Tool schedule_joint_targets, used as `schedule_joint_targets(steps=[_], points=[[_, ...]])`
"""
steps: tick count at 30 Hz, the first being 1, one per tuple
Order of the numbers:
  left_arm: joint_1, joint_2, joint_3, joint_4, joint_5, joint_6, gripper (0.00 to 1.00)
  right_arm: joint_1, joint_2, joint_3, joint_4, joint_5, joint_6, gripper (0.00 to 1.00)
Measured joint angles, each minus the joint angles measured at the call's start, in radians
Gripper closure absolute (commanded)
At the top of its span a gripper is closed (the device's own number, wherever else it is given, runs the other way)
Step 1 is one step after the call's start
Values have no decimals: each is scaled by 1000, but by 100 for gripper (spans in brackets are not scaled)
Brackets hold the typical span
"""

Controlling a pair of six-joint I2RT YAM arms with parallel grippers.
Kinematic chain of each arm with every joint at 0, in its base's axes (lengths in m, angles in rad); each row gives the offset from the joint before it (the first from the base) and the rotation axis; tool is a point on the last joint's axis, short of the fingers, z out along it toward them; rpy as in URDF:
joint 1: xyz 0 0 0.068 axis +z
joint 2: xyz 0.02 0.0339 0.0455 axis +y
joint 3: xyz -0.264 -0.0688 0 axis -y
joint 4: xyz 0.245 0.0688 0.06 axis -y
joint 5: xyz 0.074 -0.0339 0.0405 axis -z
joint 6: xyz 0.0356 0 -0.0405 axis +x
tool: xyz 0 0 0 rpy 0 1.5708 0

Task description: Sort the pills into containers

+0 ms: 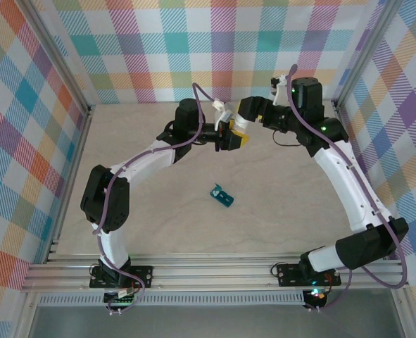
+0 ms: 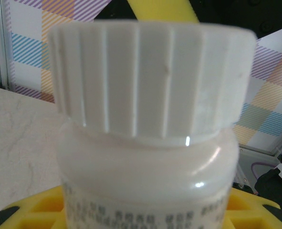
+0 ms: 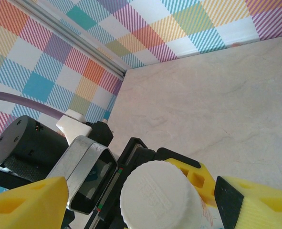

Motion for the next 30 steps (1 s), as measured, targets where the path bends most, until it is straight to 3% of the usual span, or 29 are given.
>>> schedule_joint_targets(steps=[22, 30], points=[[0, 0, 0, 7, -3, -2, 100, -1, -47, -32, 11, -87, 35, 24], [0, 9, 1, 8, -3, -14, 100, 48, -64, -40, 50, -132, 81, 25]])
